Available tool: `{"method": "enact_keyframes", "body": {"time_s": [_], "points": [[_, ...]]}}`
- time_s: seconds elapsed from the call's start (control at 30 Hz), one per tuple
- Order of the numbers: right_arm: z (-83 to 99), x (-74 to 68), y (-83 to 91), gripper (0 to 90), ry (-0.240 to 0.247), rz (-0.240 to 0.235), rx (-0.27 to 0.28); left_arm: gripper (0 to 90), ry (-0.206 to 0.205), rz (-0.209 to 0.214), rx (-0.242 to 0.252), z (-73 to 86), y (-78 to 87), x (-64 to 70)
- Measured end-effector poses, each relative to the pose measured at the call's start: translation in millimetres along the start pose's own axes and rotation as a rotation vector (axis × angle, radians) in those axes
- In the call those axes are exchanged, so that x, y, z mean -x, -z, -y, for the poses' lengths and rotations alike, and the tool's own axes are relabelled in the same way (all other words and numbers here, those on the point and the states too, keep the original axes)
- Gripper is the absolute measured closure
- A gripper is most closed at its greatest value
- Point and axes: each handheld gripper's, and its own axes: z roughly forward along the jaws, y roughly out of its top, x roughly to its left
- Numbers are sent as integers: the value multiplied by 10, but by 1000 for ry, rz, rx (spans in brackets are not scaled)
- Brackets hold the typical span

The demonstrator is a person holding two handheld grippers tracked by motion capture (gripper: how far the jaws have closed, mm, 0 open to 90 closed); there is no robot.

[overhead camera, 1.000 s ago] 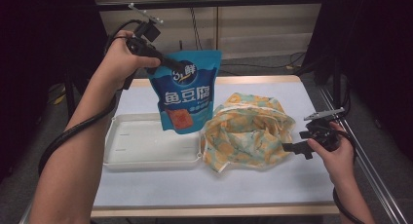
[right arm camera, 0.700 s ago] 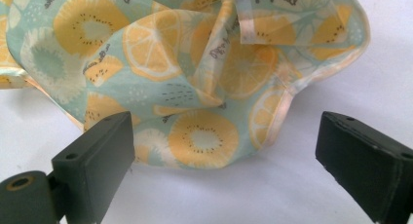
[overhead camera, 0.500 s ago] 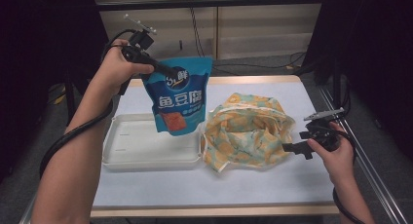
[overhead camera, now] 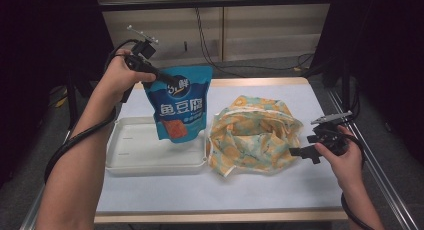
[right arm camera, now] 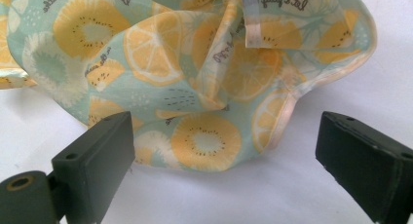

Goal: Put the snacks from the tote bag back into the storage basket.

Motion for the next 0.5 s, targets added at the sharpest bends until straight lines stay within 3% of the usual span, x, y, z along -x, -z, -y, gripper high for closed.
{"method": "enact_keyframes", "body": {"time_s": [0.5], "points": [[-9, -29, -32, 66, 10, 2, -18, 900, 1, 24, -6, 193, -67, -166]]}}
